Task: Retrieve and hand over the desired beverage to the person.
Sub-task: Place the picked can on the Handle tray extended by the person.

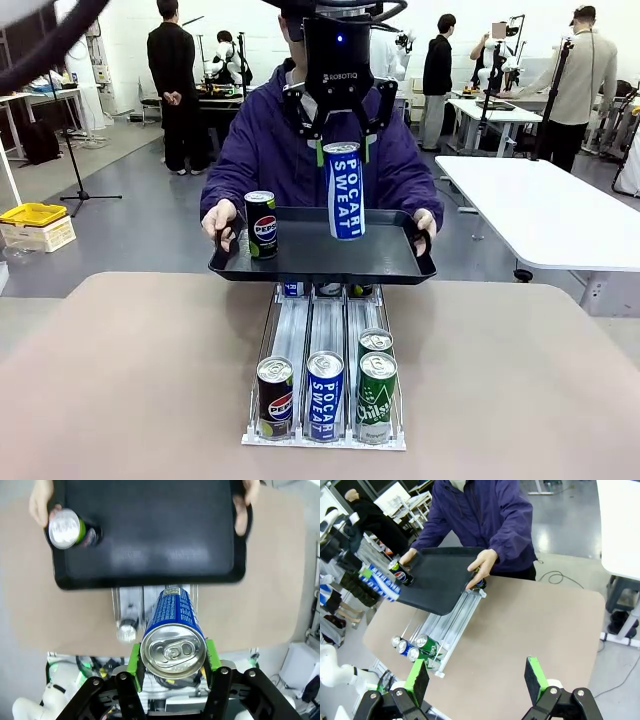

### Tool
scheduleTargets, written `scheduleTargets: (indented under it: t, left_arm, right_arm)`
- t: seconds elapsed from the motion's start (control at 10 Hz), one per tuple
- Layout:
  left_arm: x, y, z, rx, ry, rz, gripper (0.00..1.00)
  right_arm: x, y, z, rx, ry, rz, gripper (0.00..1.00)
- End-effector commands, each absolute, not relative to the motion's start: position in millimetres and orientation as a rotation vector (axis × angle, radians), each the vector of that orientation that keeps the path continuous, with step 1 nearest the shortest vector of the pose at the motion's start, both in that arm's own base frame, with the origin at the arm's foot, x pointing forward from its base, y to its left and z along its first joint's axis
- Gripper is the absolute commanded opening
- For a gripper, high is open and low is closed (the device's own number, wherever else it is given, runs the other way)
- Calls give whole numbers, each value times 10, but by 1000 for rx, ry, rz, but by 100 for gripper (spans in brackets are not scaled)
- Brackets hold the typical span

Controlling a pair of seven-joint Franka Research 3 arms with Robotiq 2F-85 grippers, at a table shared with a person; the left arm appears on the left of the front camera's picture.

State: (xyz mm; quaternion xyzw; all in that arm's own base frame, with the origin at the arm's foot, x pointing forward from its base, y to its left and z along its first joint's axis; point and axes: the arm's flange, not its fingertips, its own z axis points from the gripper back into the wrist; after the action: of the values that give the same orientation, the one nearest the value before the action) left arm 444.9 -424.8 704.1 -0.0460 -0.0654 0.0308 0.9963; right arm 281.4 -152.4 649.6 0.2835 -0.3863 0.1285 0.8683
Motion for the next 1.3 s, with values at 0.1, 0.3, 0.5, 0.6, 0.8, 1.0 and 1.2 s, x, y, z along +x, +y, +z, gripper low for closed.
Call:
scheduleTargets:
  t: [0.1, 0.3, 0.5, 0.6, 0.8, 1.0, 1.2]
  left_arm:
    - [5123, -4505, 7091, -48, -222, 133, 58]
    - [5448, -4526, 6864, -34, -220, 125, 58]
    - [5664, -4516, 6665, -41, -179, 157, 58]
    - [5732, -4513, 6615, -48, -147, 164, 58]
    - [5744, -4545, 6521, -33, -129, 172, 58]
    - [5768, -4566, 6482, -23, -110, 179, 58]
    - [5797, -4587, 6428, -4, -97, 187, 58]
  right_arm:
    - [2830, -1525, 6478, 624, -821, 283, 100]
    - [2830, -1525, 6478, 624, -821, 283, 100]
    - [2830, -1525, 6478, 624, -821, 283, 100]
    - [2830, -1525, 6478, 624, -821, 283, 100]
    - [2830, -1525, 6478, 624, -821, 283, 100]
    - [2830, -1525, 6478, 624, -821, 283, 100]
    - [2830, -1525, 6478, 624, -821, 283, 100]
